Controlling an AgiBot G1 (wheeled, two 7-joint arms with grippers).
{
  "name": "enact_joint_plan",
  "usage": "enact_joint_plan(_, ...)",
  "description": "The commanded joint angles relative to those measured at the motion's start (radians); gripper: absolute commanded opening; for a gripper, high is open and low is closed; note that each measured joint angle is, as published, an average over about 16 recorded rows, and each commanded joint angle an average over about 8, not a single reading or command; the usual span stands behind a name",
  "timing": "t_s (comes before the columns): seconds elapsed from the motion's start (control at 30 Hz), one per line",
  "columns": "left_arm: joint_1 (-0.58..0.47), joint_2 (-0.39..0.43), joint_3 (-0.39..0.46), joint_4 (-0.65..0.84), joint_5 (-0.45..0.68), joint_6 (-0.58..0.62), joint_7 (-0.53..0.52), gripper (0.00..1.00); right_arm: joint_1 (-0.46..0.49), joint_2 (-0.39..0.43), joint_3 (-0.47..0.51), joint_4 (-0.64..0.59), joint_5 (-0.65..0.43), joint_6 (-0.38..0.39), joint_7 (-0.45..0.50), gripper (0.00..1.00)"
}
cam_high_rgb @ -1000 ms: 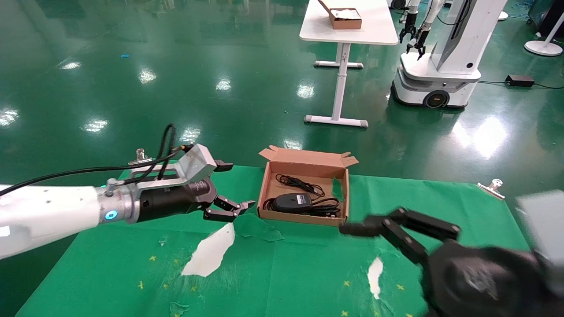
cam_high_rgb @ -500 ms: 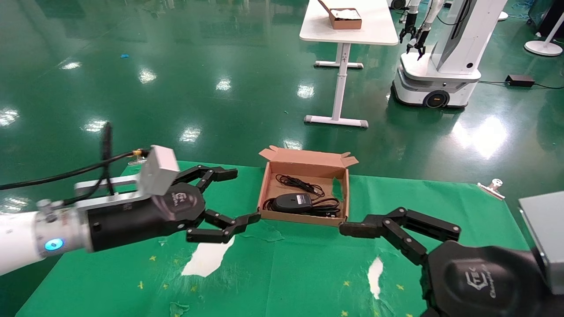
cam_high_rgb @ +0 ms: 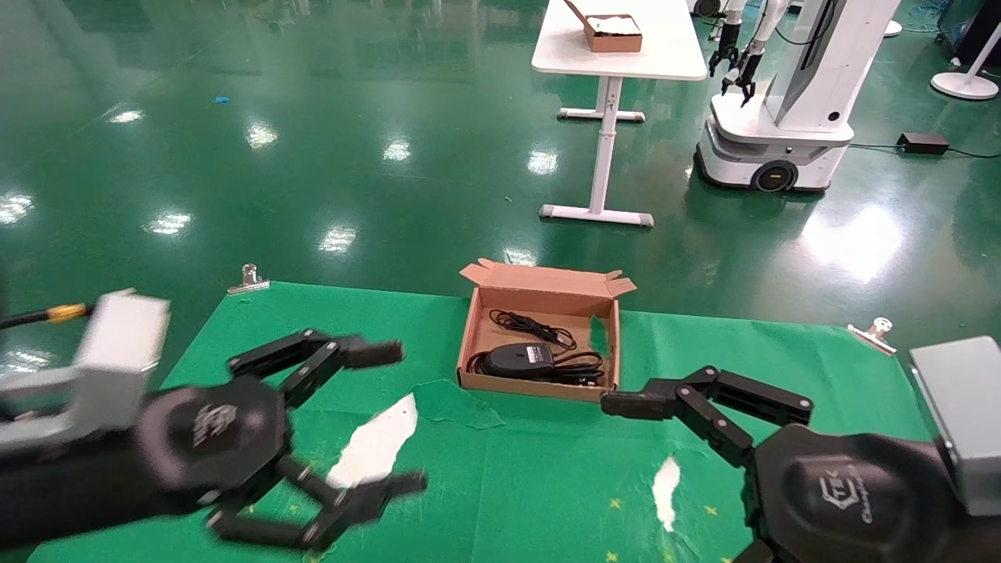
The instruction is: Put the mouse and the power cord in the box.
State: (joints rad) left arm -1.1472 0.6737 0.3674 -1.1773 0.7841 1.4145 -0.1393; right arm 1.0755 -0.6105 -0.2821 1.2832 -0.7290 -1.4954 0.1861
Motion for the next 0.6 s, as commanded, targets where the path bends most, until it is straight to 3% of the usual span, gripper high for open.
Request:
enact_joint_plan(0.03, 0.029, -0.025, -0.035, -0.042, -0.021, 0.032, -0.019, 1.0, 0.0, 0.0, 0.0, 0.0, 0.0, 0.0, 0.0, 1.0)
enact_joint_plan(0.27, 0.092, -0.079, -0.113, -0.138, -0.069, 0.104, -0.058, 1.0, -0.001, 0.001, 0.001, 0.001, 0.001, -0.001, 0.0, 1.0)
enact_joint_plan(0.6, 0.092, -0.079, -0.111, -0.135, -0.07, 0.103, -0.056, 1.0, -0.001, 0.001, 0.001, 0.001, 0.001, -0.001, 0.0, 1.0)
